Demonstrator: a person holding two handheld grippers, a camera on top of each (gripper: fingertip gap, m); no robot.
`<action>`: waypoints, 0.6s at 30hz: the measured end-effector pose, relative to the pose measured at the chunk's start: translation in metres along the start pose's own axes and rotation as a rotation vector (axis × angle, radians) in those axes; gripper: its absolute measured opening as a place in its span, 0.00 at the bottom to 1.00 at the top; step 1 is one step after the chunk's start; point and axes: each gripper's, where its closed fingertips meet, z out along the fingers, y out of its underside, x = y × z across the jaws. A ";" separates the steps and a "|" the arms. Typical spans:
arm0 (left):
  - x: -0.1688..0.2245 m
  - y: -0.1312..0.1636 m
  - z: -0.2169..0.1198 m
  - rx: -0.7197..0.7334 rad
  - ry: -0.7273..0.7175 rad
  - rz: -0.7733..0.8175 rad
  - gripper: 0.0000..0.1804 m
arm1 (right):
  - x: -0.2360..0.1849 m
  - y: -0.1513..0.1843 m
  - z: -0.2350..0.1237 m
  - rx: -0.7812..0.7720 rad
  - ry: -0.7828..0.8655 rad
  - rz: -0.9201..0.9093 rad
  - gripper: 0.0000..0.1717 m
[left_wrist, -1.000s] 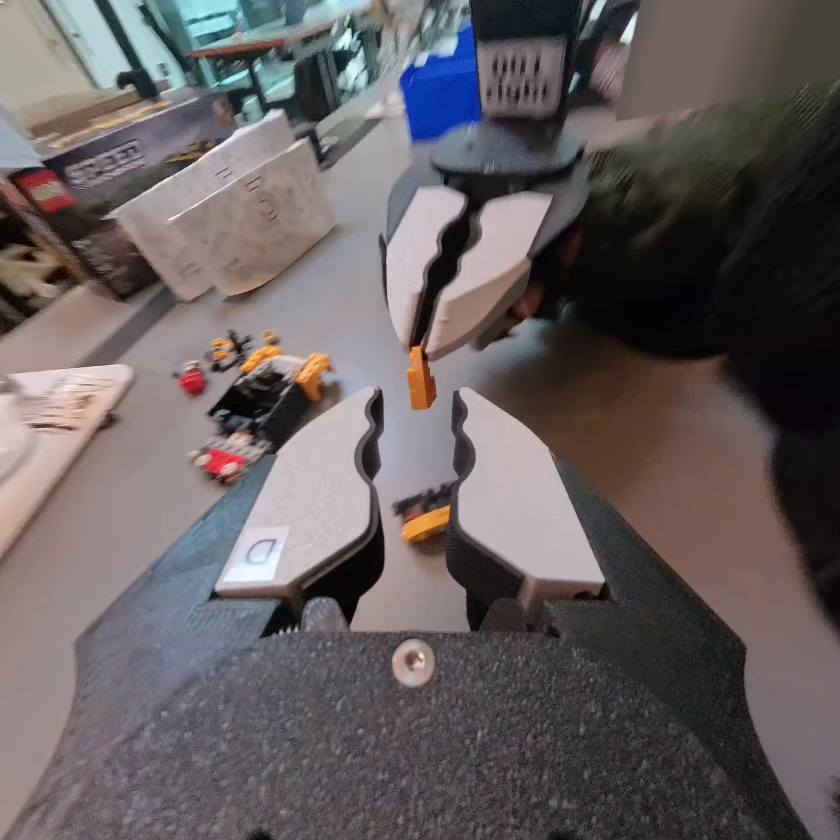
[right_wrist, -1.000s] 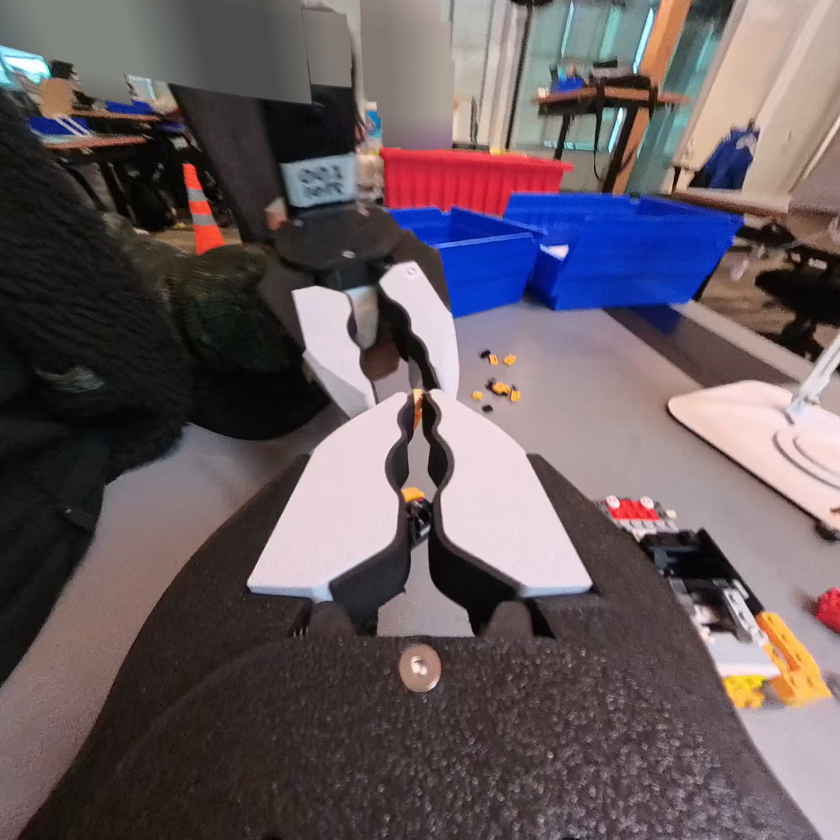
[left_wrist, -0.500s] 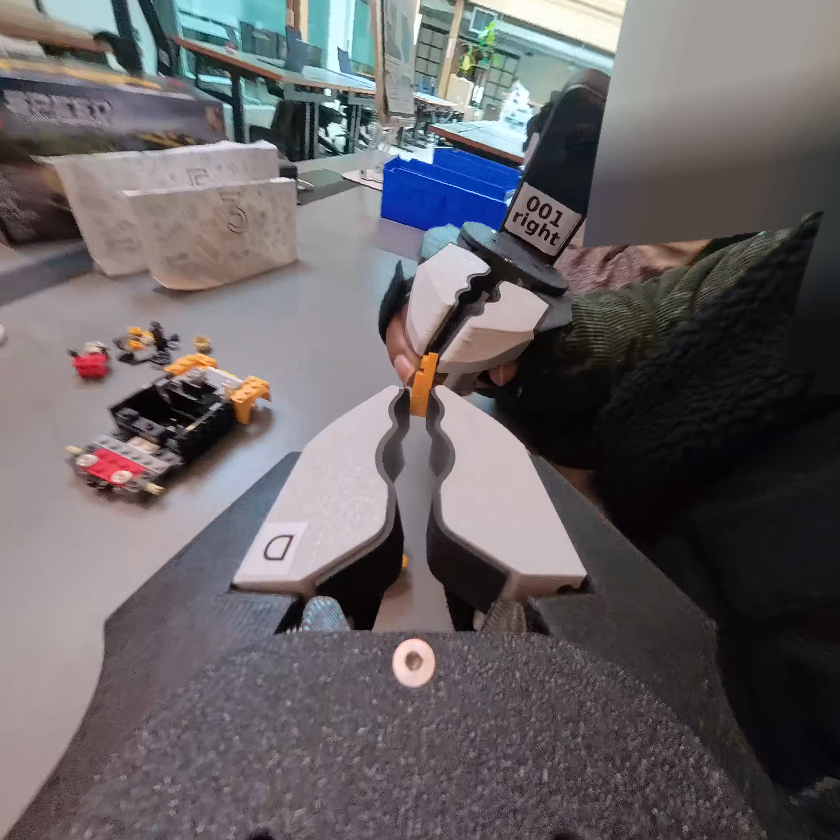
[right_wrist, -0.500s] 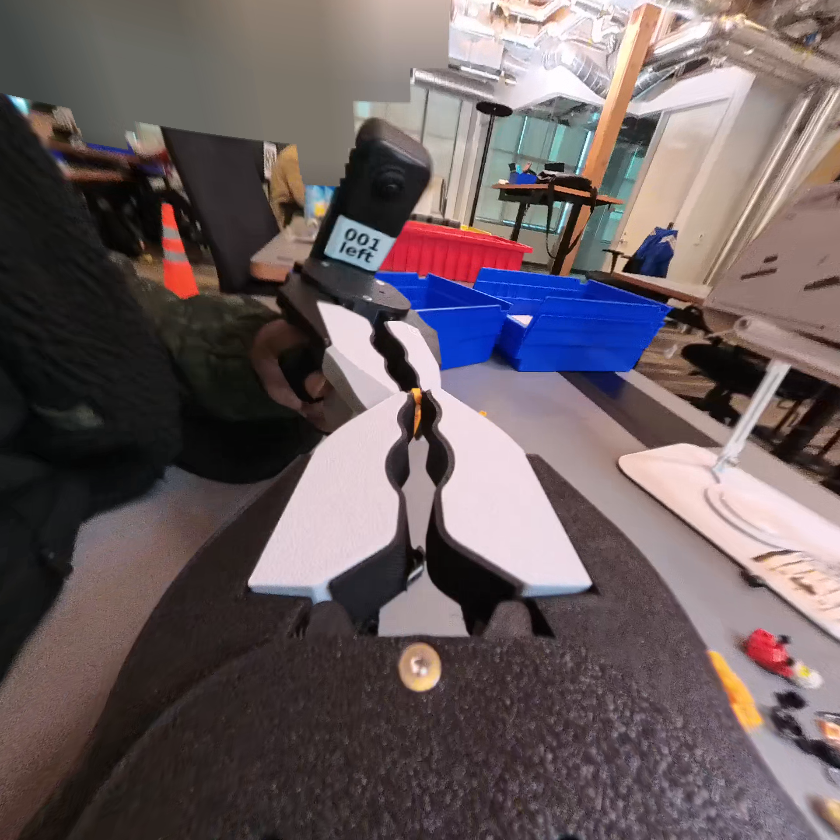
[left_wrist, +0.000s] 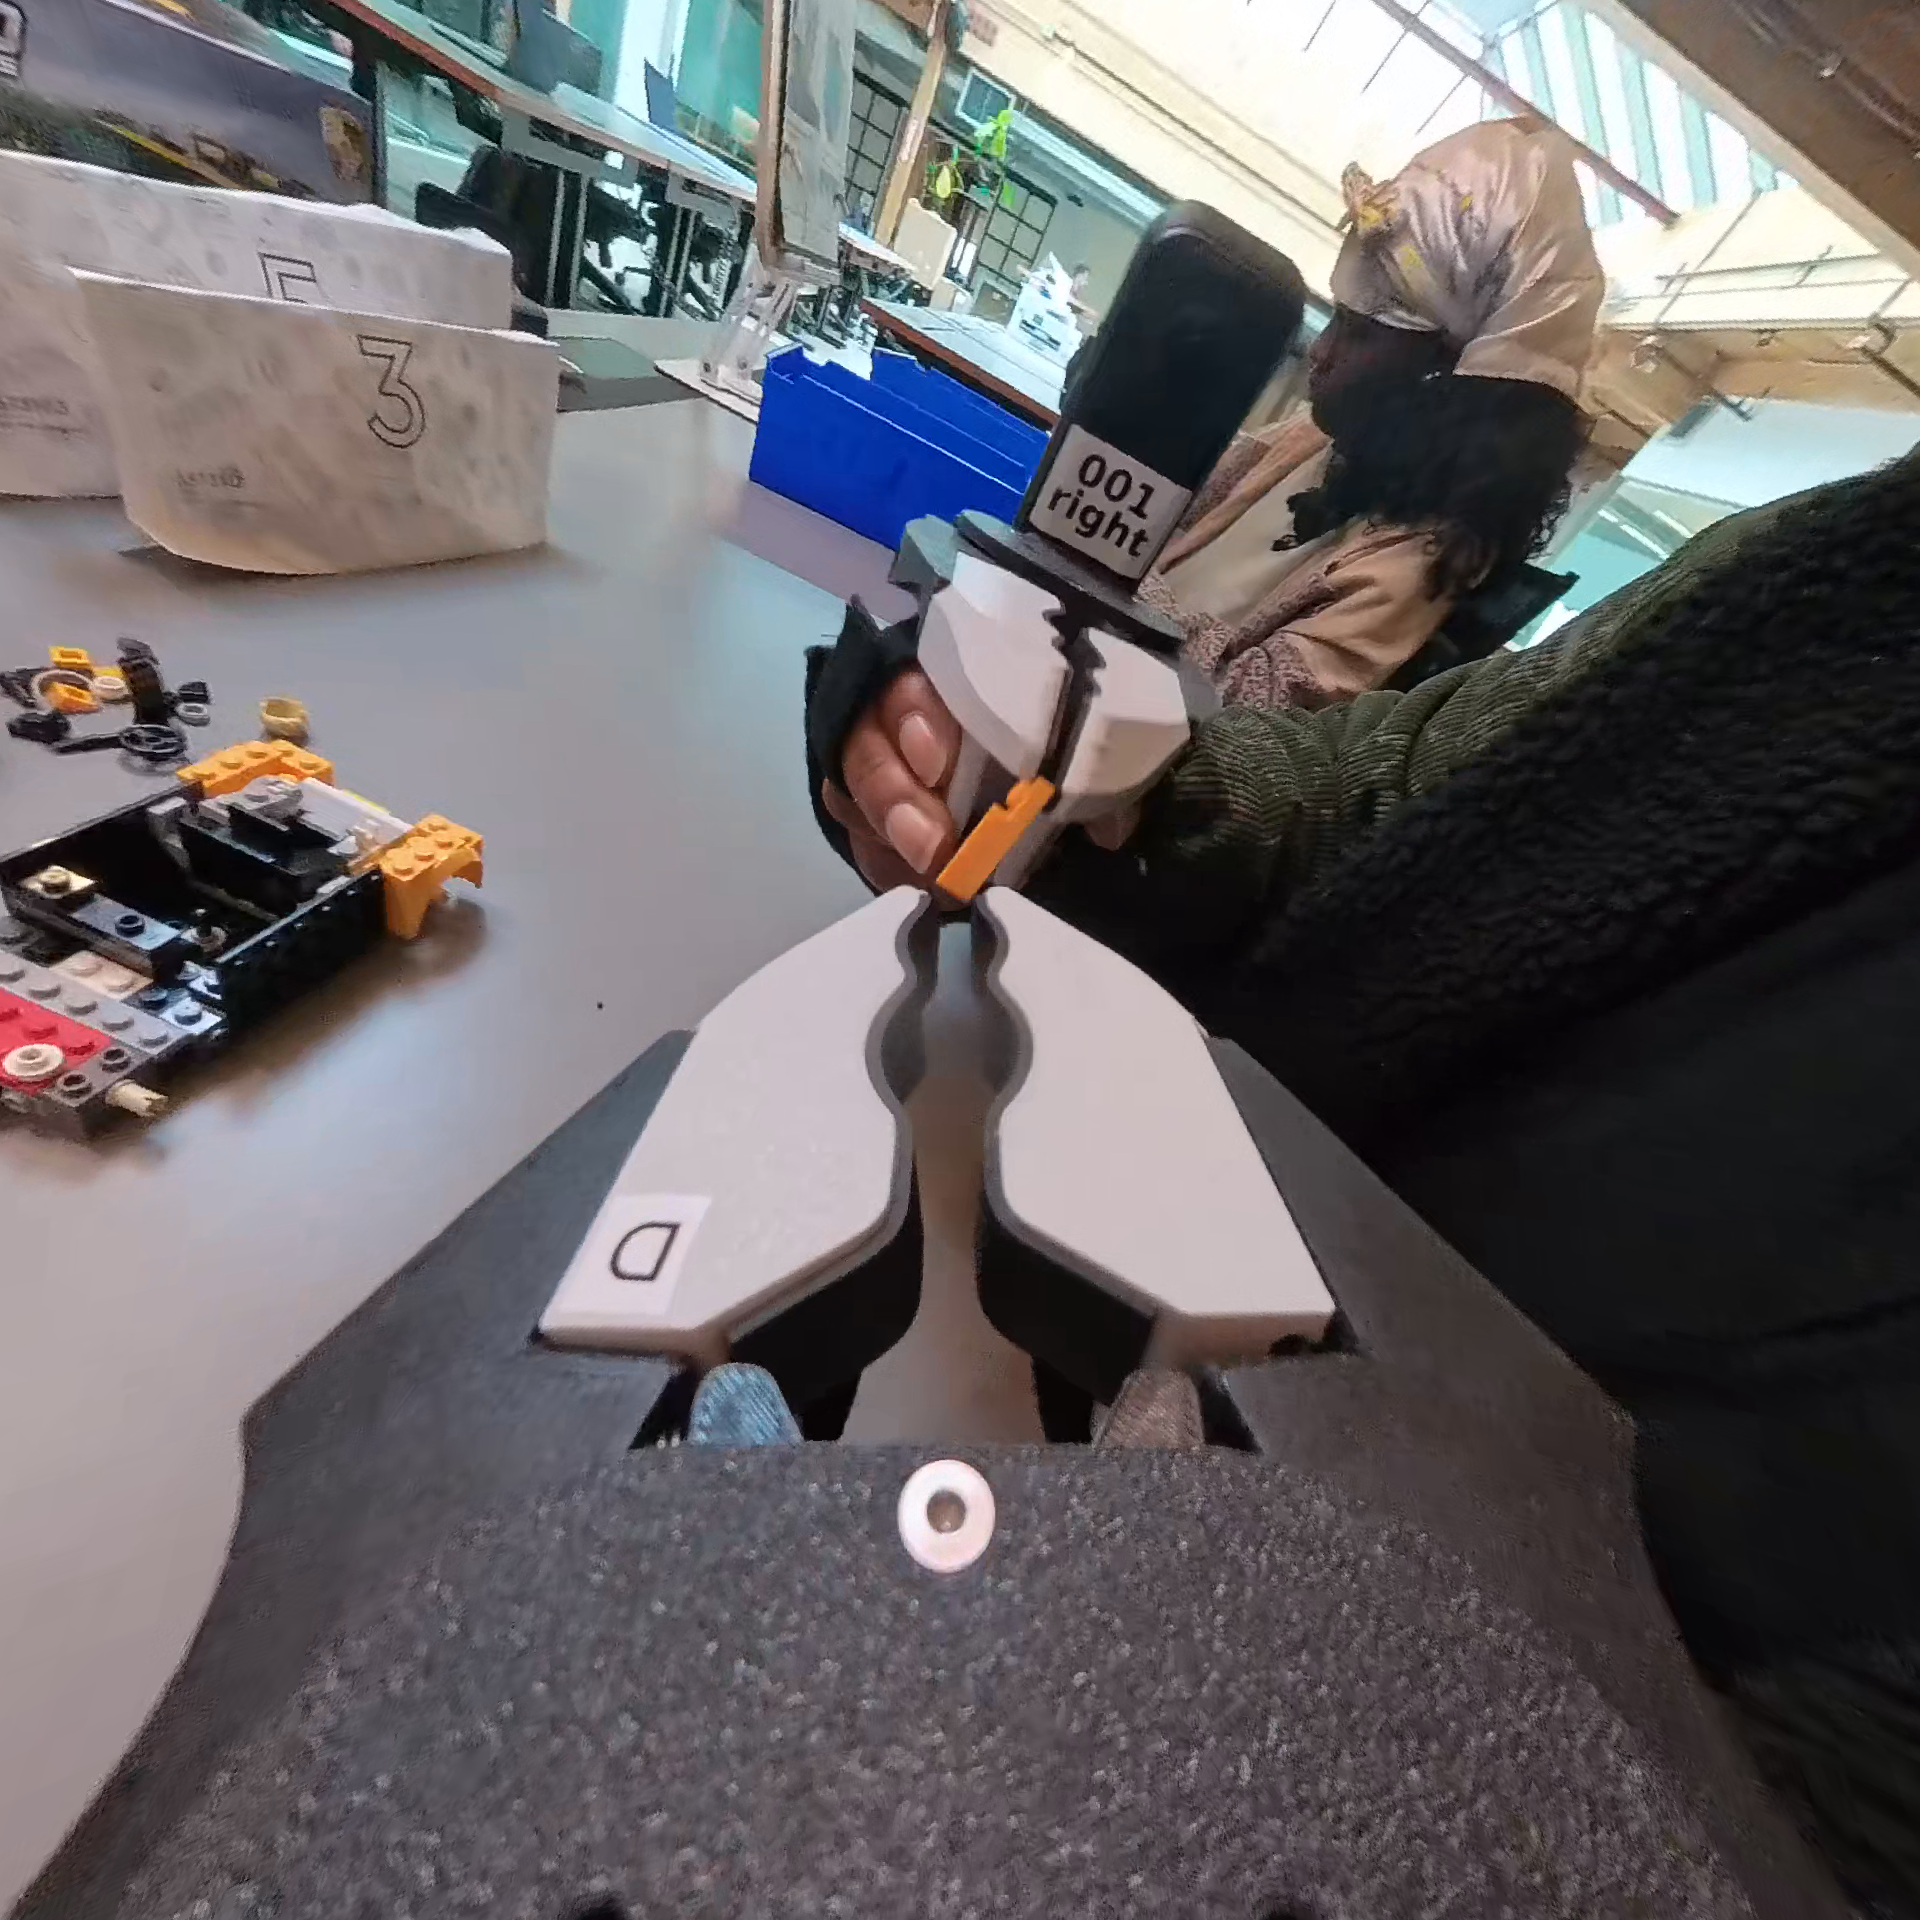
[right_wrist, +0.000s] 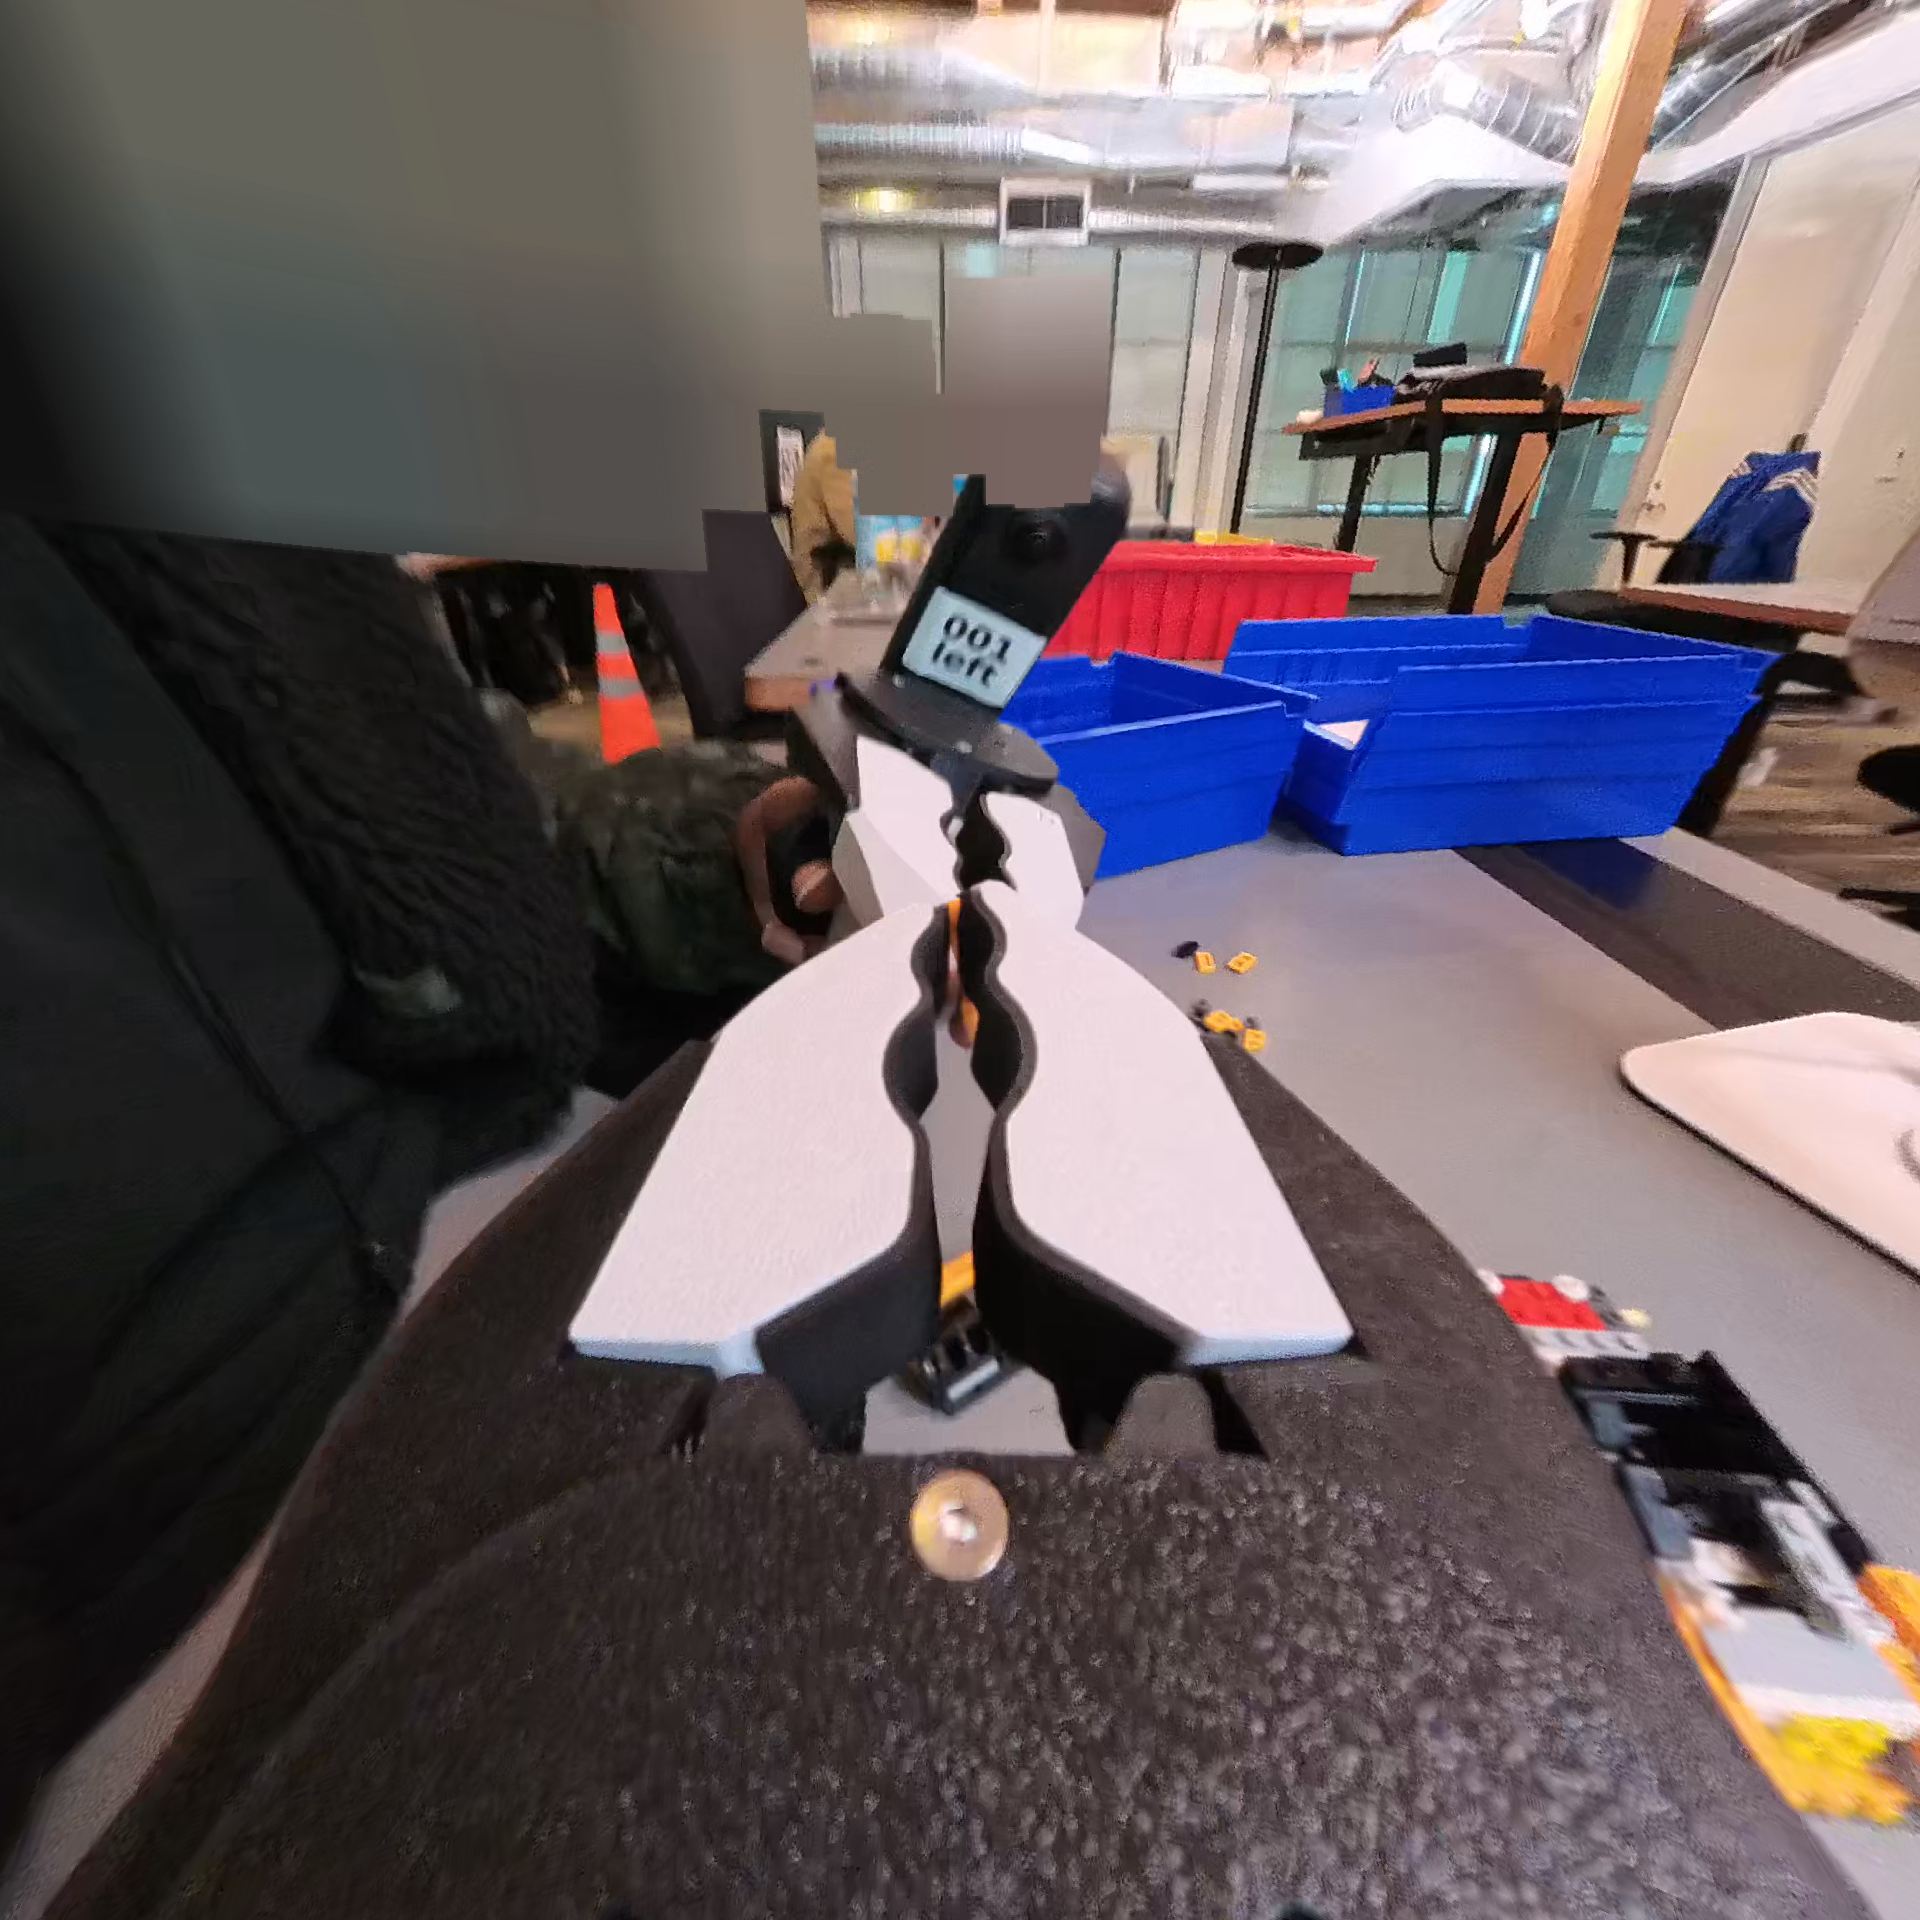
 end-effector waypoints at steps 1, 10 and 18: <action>-0.001 0.001 0.001 -0.002 -0.010 0.003 0.01 | 0.002 -0.004 -0.001 0.034 -0.008 0.043 0.01; 0.001 -0.016 0.005 0.127 -0.051 0.094 0.07 | 0.020 -0.013 -0.002 0.232 -0.045 0.431 0.01; -0.014 -0.028 0.002 0.206 -0.148 0.020 0.02 | 0.036 -0.011 0.000 0.299 0.050 0.544 0.01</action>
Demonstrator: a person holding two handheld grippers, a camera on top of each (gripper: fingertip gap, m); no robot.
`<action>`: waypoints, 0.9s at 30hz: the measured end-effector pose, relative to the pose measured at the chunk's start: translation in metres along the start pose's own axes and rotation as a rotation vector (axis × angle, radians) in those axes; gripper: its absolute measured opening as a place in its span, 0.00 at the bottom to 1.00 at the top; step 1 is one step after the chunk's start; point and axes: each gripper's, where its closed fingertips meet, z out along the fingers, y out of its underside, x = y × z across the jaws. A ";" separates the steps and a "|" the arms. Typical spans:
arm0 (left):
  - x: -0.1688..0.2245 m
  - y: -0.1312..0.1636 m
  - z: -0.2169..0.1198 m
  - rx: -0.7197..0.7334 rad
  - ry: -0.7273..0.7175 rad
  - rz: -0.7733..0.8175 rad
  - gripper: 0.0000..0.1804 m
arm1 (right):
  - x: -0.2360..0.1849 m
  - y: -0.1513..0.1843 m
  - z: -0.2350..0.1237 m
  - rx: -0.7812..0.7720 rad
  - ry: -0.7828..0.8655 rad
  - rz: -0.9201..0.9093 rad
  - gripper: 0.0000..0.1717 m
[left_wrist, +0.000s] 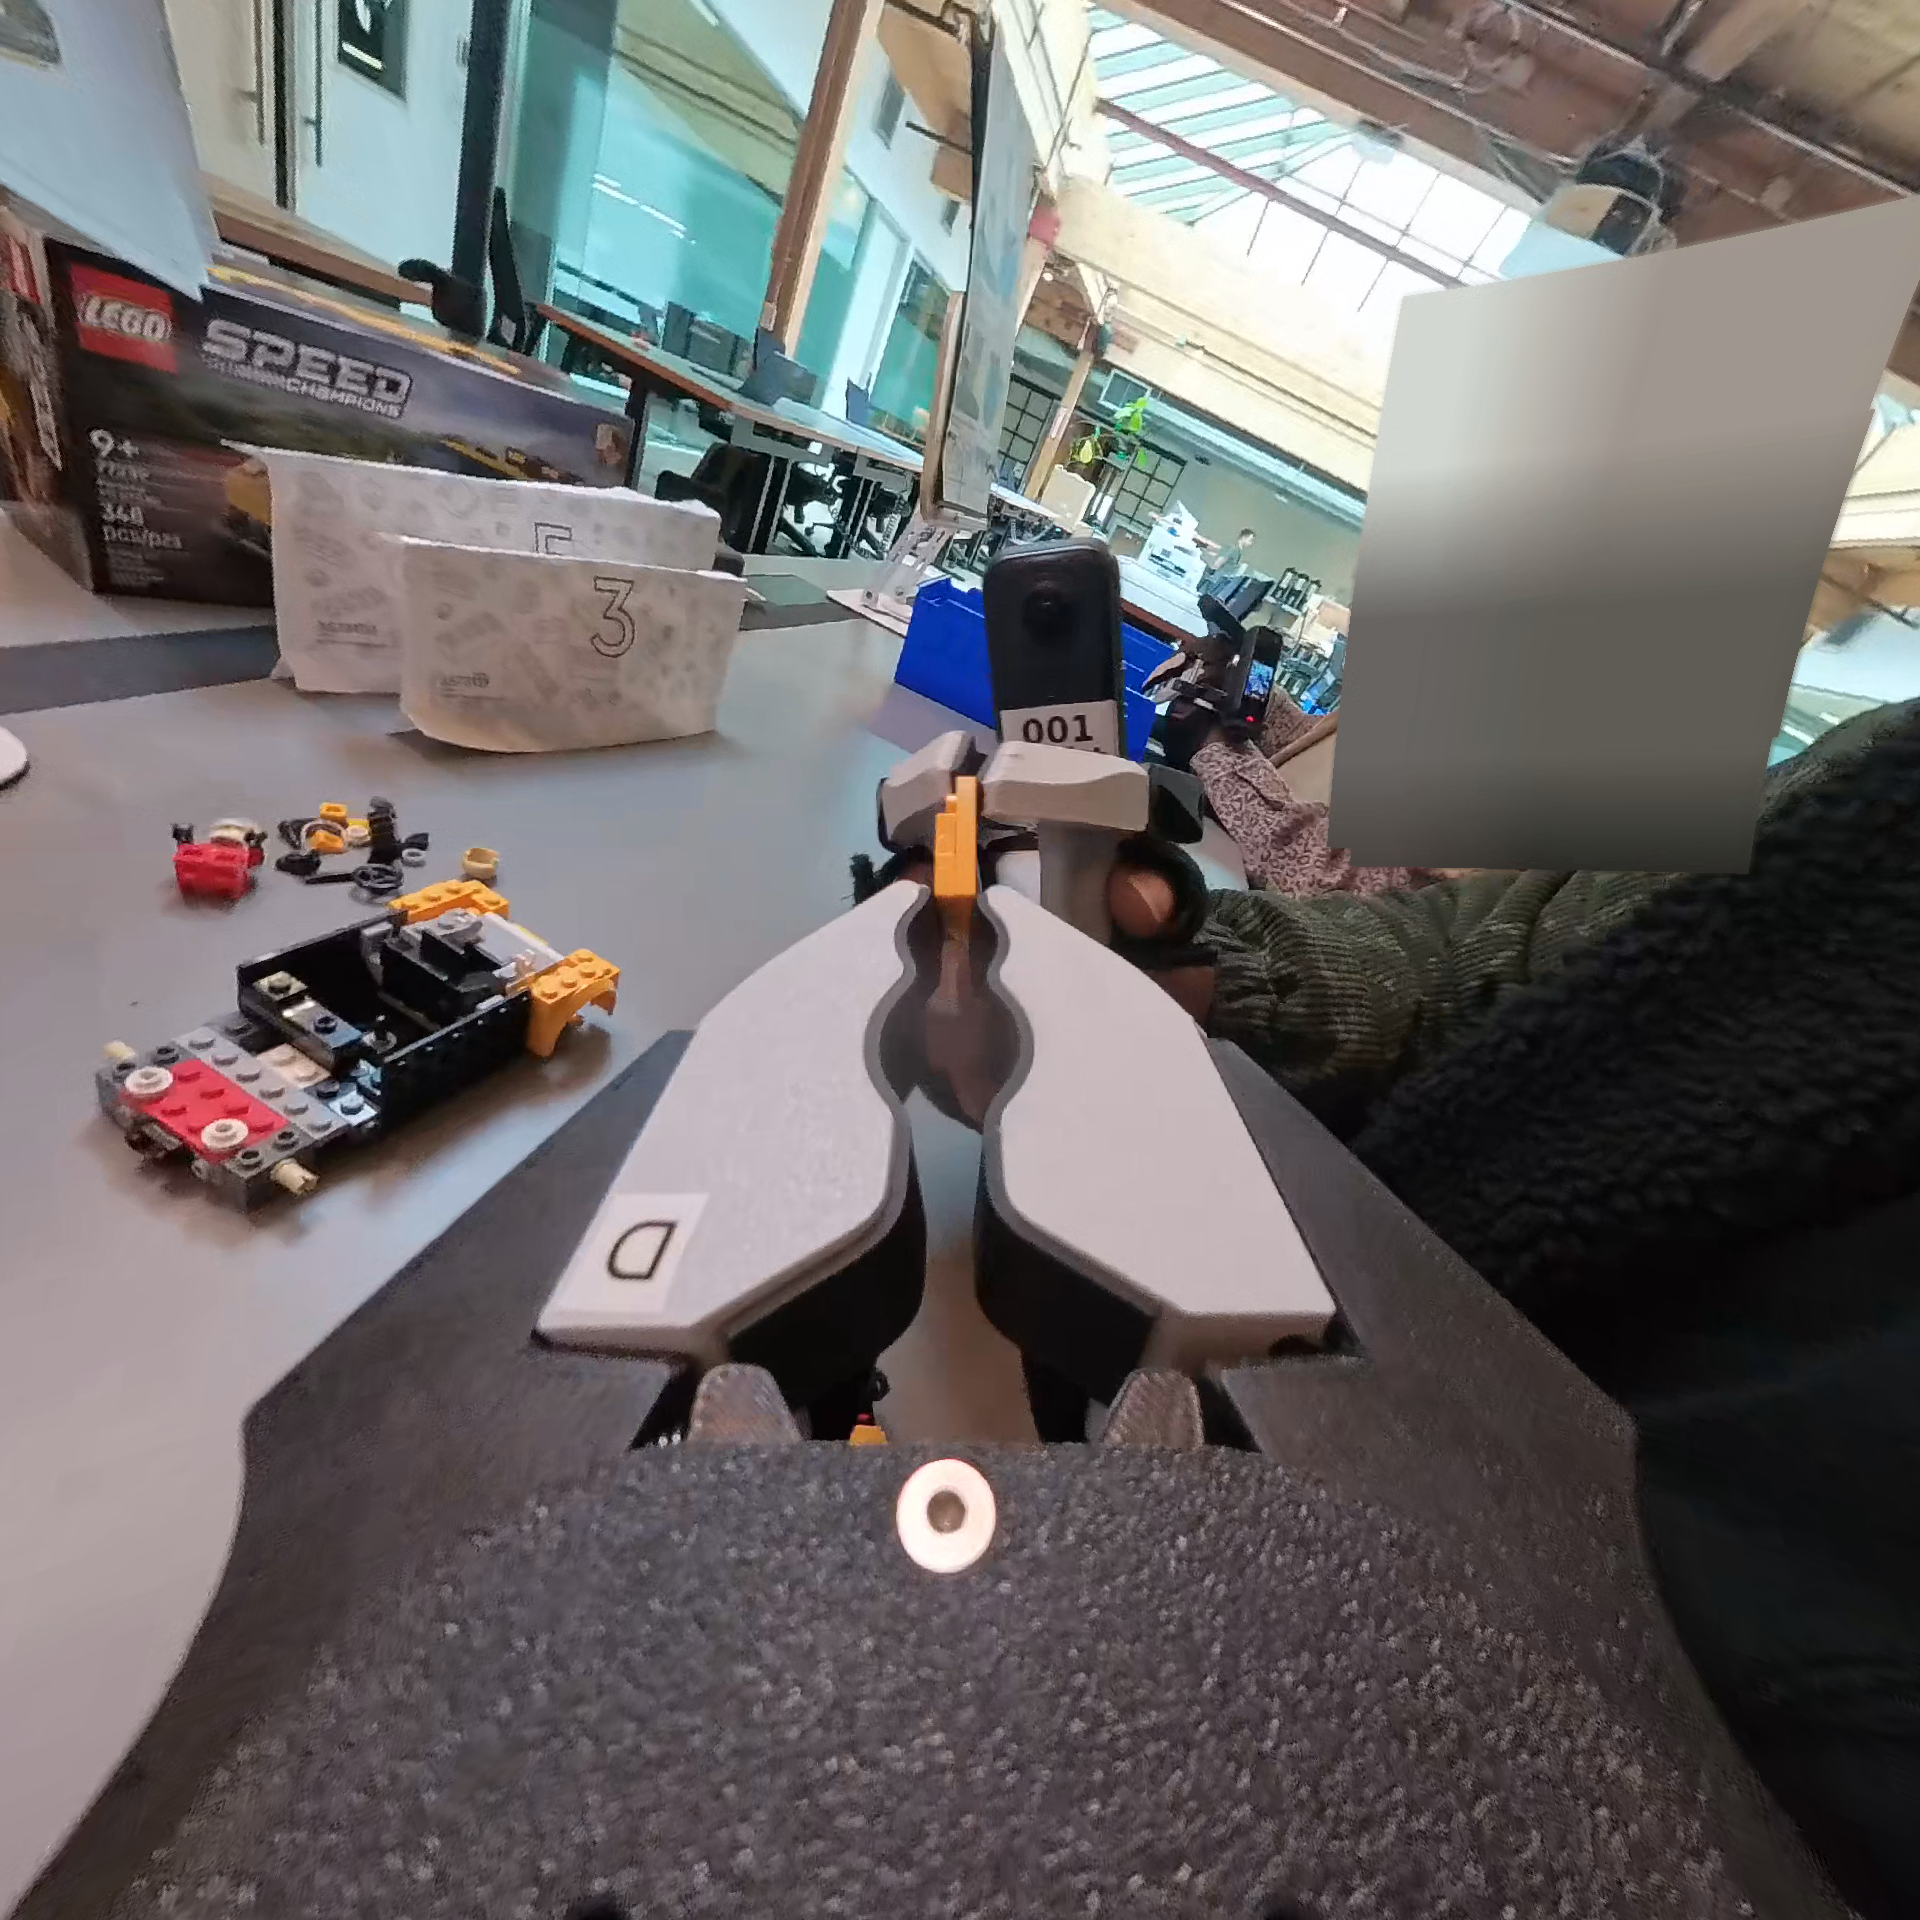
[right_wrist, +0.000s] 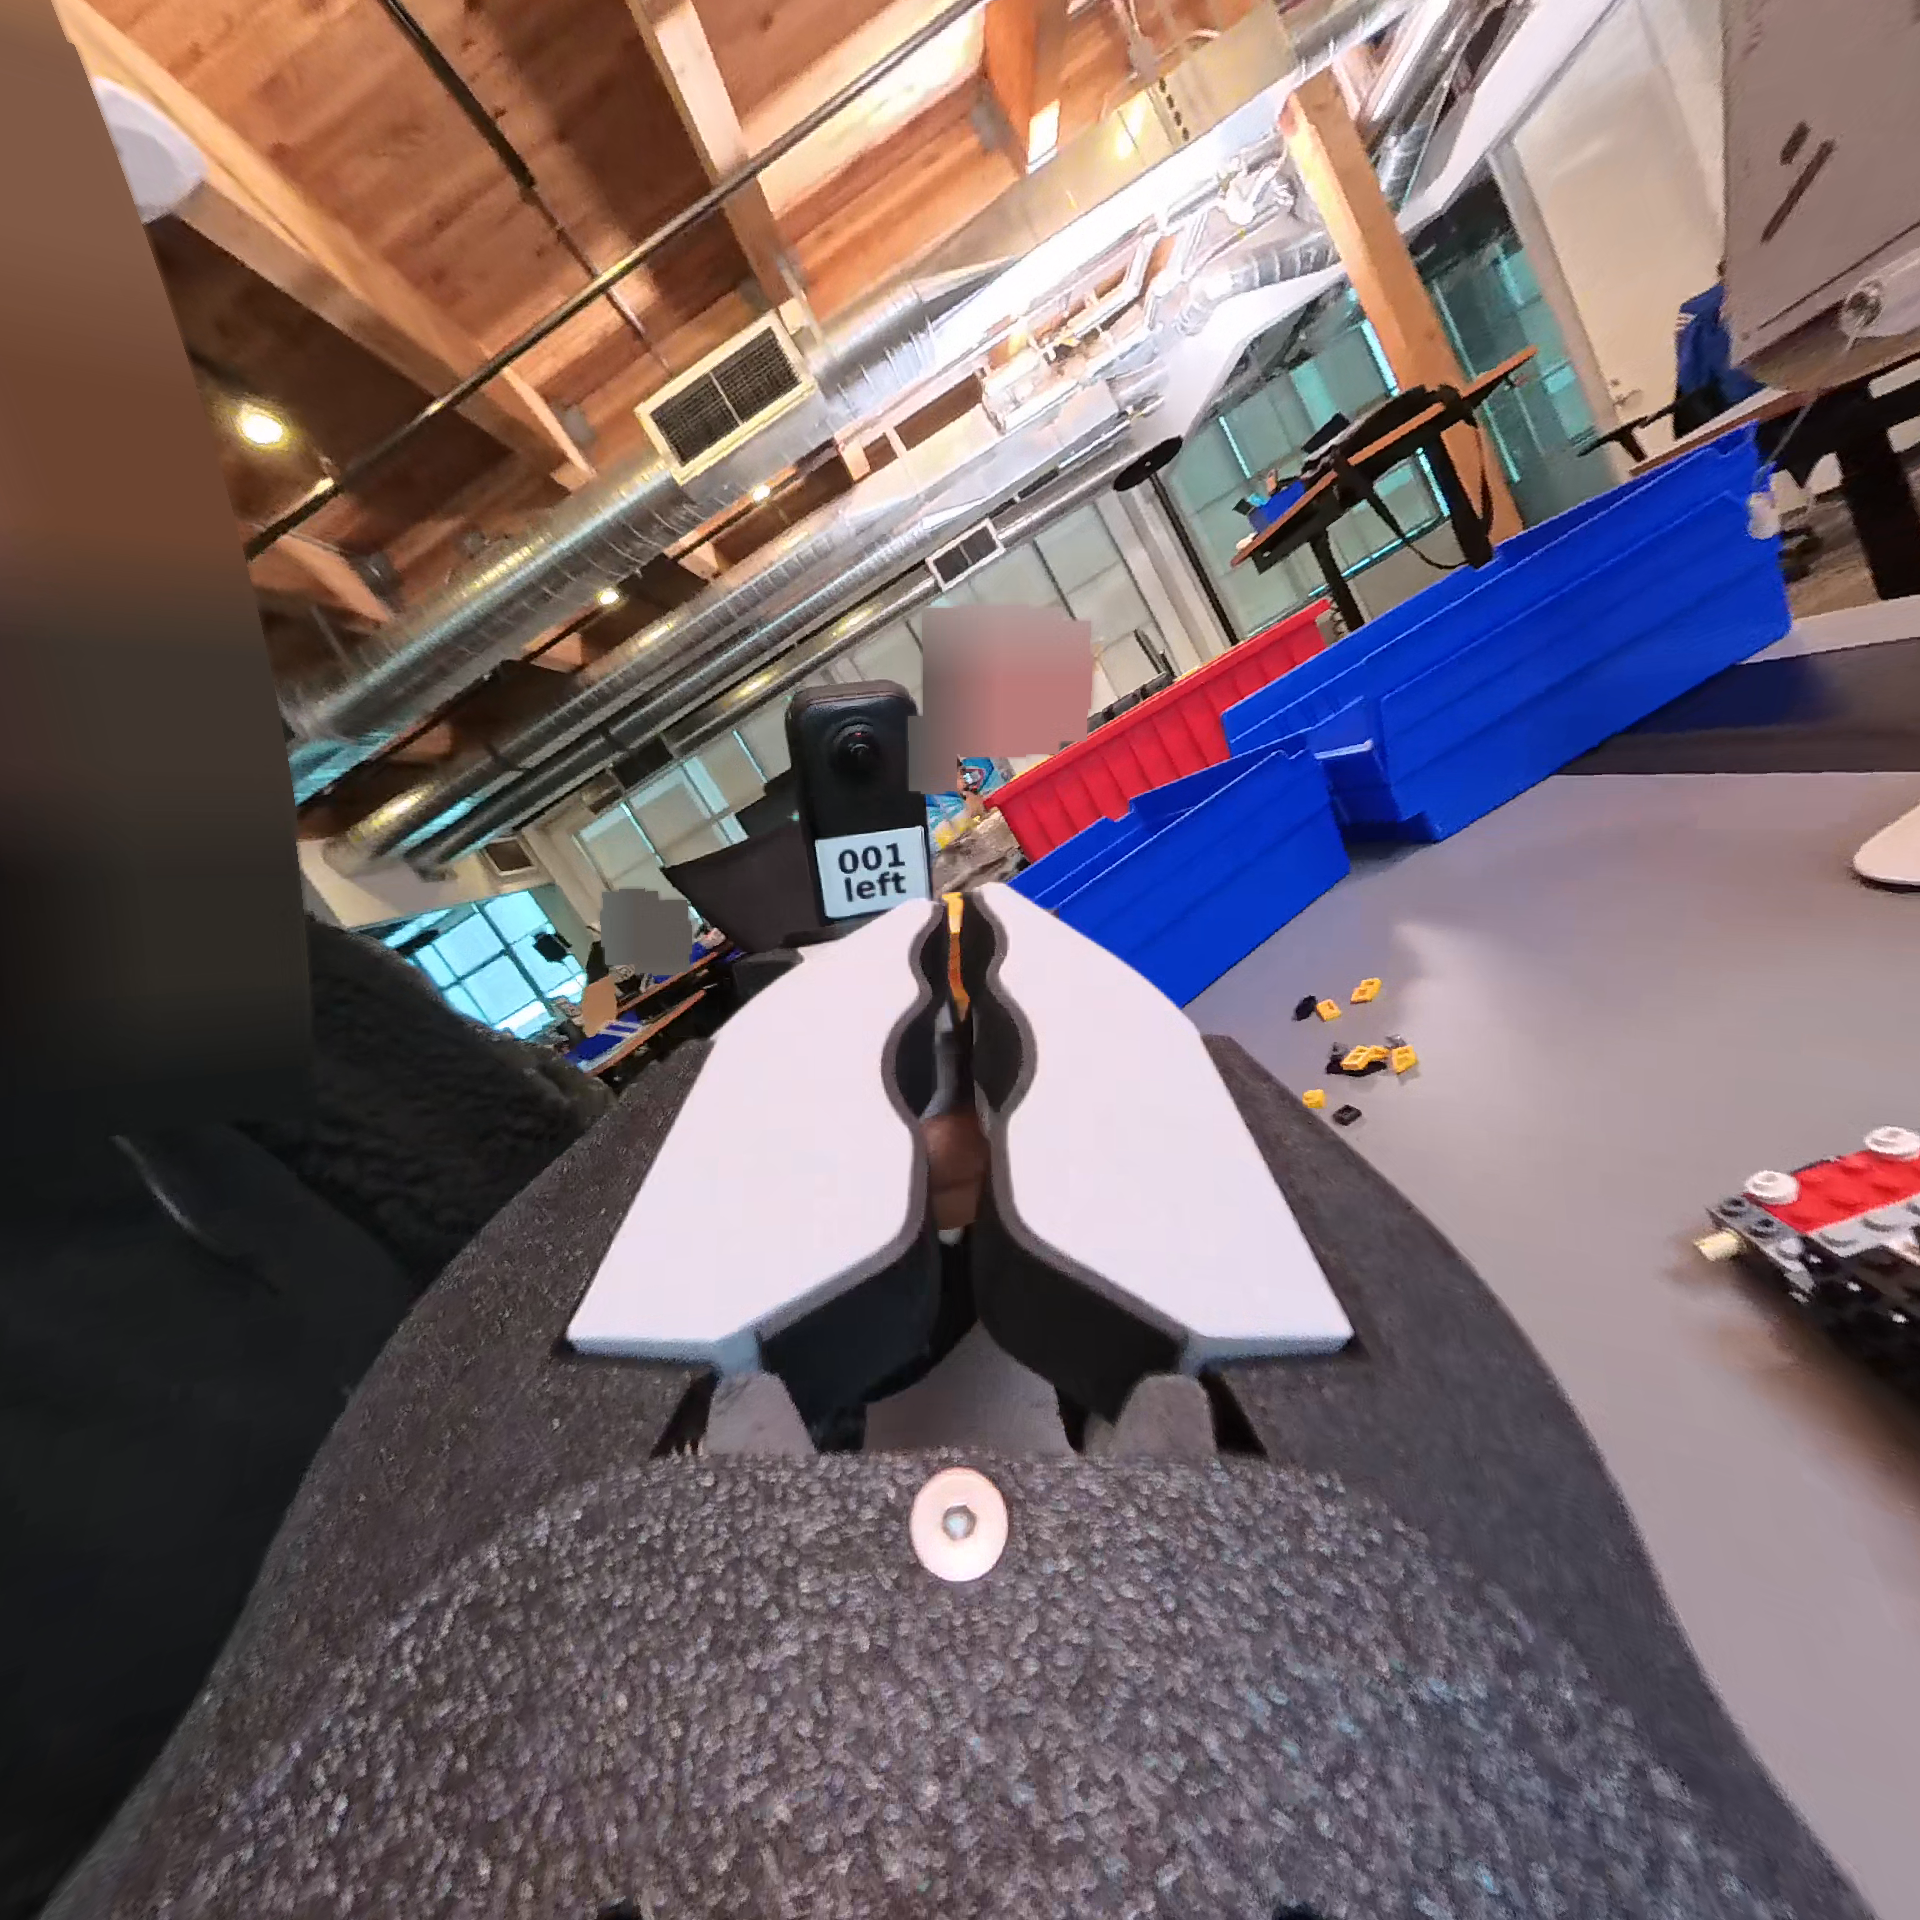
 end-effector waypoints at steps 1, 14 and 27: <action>-0.001 0.000 0.000 -0.004 -0.002 -0.029 0.02 | 0.000 0.000 0.000 -0.002 0.017 -0.030 0.01; -0.022 0.021 0.000 -0.152 -0.136 -0.160 0.03 | -0.007 0.046 0.009 -0.343 0.142 -0.734 0.00; -0.013 0.022 0.000 -0.218 -0.186 0.203 0.03 | 0.008 0.019 -0.007 -0.364 0.167 -0.616 0.03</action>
